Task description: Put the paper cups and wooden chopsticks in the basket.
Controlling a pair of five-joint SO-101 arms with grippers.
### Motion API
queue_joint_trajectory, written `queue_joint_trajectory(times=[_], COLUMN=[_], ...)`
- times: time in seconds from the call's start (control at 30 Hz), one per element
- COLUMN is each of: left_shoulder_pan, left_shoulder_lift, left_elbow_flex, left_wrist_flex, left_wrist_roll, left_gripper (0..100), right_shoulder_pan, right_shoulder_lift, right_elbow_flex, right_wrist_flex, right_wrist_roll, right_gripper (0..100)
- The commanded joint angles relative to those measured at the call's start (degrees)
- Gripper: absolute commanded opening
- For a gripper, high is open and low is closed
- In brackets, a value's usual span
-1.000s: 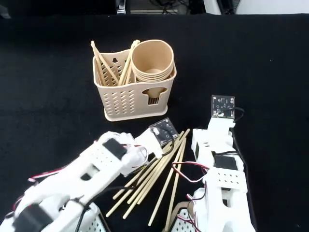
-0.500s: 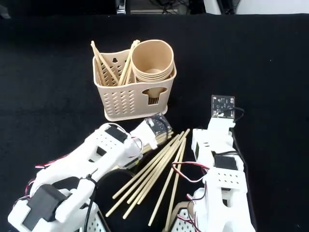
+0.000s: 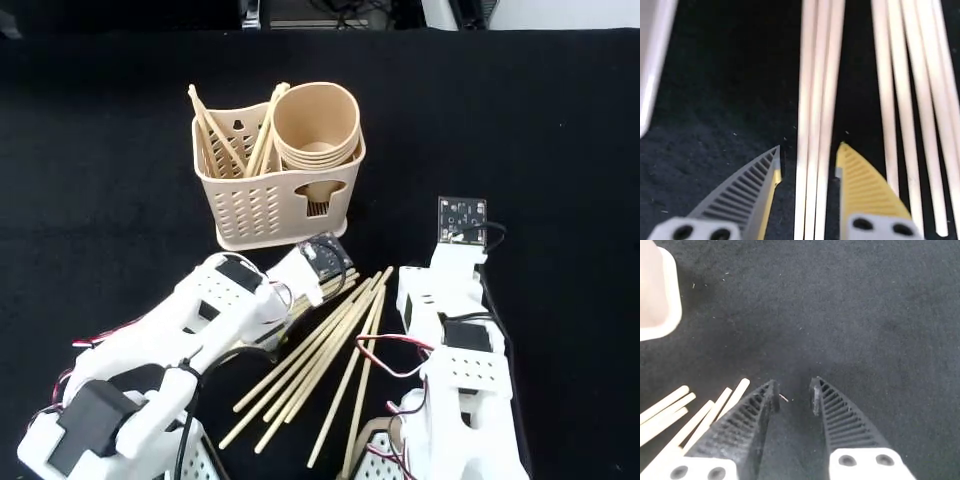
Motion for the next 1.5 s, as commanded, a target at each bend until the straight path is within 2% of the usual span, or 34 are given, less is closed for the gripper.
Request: queue_joint_trajectory(times=[0.0, 0.27, 0.57, 0.8, 1.0, 1.3, 1.47], left_shoulder_pan=[0.0, 0.7, 3.2, 3.5, 3.6, 3.6, 3.7], left_shoulder_lift=[-0.1, -0.1, -0.1, 1.6, 6.2, 8.4, 8.4], left_elbow_flex=[-0.7, -0.2, 0.8, 1.2, -2.4, -3.5, -3.5], left_wrist_flex=[0.9, 1.1, 1.1, 1.1, 3.5, 3.8, 3.4], left_wrist_roll=[-0.5, -0.5, -0.5, -0.6, -2.5, -2.4, -2.2], left_gripper=[22, 10, 13, 19, 11, 10, 3], right_shoulder_pan=[-0.6, -0.6, -0.6, -0.6, -0.6, -0.6, -0.6], right_shoulder_lift=[-0.7, -0.7, -0.7, -0.7, -0.7, -0.7, -0.7], right_elbow_flex=[-0.4, -0.4, -0.4, -0.4, -0.4, -0.4, -0.4], right_wrist_flex=[-1.3, -1.3, -1.3, -1.3, -1.3, -1.3, -1.3], right_wrist_roll=[-0.3, -0.3, -0.3, -0.3, -0.3, -0.3, -0.3], right_gripper=[12.4, 12.4, 12.4, 12.4, 12.4, 12.4, 12.4])
